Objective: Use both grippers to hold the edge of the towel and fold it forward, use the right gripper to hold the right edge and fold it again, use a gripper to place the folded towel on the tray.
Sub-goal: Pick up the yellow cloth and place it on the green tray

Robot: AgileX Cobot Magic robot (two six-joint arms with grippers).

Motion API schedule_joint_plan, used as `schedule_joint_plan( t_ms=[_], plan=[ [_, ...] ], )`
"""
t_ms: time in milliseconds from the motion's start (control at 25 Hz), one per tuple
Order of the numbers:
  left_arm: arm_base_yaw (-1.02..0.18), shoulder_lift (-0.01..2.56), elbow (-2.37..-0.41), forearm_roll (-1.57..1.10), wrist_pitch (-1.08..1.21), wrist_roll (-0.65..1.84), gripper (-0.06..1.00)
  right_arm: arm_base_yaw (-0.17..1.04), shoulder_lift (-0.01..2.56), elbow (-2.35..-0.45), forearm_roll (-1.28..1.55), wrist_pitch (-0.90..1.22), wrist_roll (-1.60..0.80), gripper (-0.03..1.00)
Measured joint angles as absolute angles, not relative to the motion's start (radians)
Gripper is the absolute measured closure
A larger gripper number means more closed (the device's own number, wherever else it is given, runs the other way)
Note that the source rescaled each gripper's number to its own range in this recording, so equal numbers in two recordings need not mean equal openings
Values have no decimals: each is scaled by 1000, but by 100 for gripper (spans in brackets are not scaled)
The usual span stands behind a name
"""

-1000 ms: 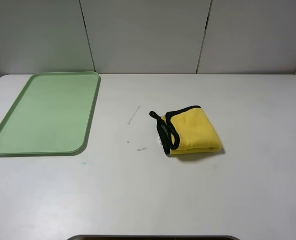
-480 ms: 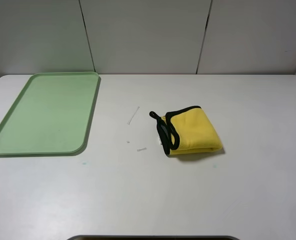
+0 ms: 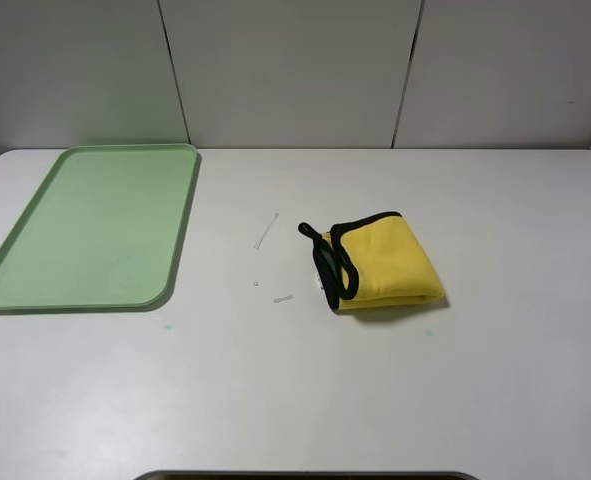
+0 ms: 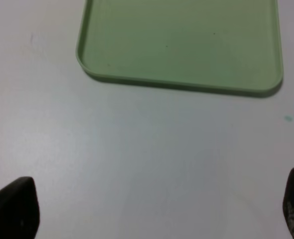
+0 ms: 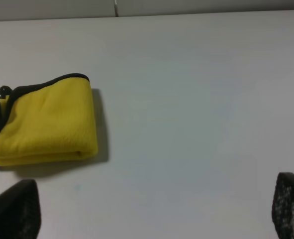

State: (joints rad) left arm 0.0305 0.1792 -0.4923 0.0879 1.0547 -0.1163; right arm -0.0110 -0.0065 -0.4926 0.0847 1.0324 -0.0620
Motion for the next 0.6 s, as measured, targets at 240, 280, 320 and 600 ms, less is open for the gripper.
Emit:
schedule_joint_plan(
  t_ms=[240, 280, 320, 600],
  plan=[
    [30, 179, -492, 88, 1055, -116, -4, -11, -7, -493, 85, 1032, -62, -3],
    [30, 179, -492, 88, 1055, -116, -4, -11, -7, -493, 85, 1032, -62, -3],
    [30, 179, -492, 88, 1055, -116, -4, -11, -7, -493, 85, 1032, -62, -3],
    [30, 179, -492, 88, 1055, -116, -4, -11, -7, -493, 85, 1031, -62, -3]
  ],
)
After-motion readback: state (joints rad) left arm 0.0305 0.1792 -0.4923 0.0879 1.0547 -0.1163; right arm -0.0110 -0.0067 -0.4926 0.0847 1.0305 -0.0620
